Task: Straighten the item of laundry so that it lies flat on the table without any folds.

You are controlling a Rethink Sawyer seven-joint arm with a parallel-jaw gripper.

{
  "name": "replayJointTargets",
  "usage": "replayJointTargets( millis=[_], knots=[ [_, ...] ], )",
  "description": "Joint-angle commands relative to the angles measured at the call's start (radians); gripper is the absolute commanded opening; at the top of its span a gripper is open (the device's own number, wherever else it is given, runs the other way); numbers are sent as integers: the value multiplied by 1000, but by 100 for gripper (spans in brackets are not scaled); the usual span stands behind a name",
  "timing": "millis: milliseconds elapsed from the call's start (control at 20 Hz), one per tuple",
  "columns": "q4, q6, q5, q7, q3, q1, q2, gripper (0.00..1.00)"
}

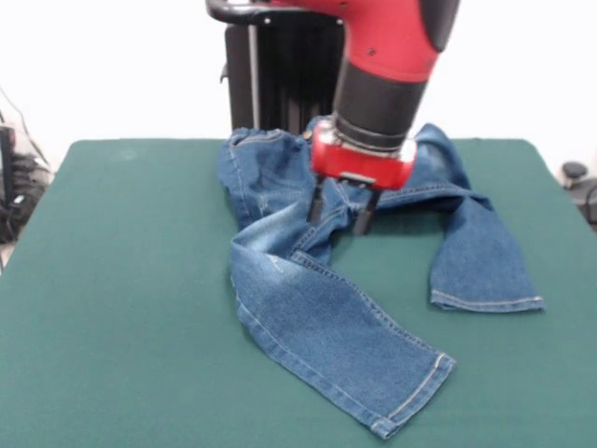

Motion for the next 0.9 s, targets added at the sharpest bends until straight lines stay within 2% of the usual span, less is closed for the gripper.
replayJointTargets(
  millis=[50,450,650,900],
  knots=[
    [-3,70,75,219,19,48,38,100],
    [-77,4,112,286,-37,113,122,100],
    [-148,23,137,300,-61,134,172,100],
    [-270,97,170,253,-67,123,245,100]
  ],
)
